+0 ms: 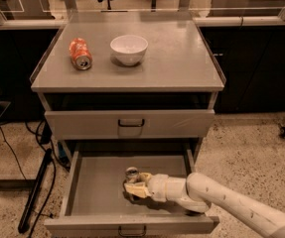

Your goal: Pick redbull can from middle drawer and place on counter

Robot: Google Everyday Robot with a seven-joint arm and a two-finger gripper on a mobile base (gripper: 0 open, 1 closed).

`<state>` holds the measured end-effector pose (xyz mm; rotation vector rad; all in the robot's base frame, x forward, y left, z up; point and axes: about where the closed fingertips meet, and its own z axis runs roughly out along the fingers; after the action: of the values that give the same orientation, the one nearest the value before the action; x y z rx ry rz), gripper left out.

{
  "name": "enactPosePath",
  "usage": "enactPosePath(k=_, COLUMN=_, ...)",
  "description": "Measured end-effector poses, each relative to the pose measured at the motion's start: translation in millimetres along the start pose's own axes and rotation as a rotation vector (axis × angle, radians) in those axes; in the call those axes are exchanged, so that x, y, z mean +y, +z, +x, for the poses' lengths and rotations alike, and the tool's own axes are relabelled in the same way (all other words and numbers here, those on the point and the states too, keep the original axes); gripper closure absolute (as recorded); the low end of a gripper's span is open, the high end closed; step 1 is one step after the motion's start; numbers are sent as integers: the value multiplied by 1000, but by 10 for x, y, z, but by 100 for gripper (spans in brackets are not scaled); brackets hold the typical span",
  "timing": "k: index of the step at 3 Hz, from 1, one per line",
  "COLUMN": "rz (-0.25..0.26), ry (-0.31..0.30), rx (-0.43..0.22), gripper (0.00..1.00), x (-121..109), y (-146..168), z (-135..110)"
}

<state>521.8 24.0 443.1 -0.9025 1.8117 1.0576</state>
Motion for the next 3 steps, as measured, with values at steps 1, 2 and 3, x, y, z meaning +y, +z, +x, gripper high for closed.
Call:
enactPosePath(k=1, rz=41, ry=-61, rx=-31, gripper=100, x=17, y=-48, z=-281)
enactPosePath(k=2, rz=83, ry=-136, rx=-63, gripper=100, x=50, y=-172, z=-646)
enactPosePath(k=3, rz=87, ry=-143, rx=-68, gripper=100, x=55, y=-184, z=-694)
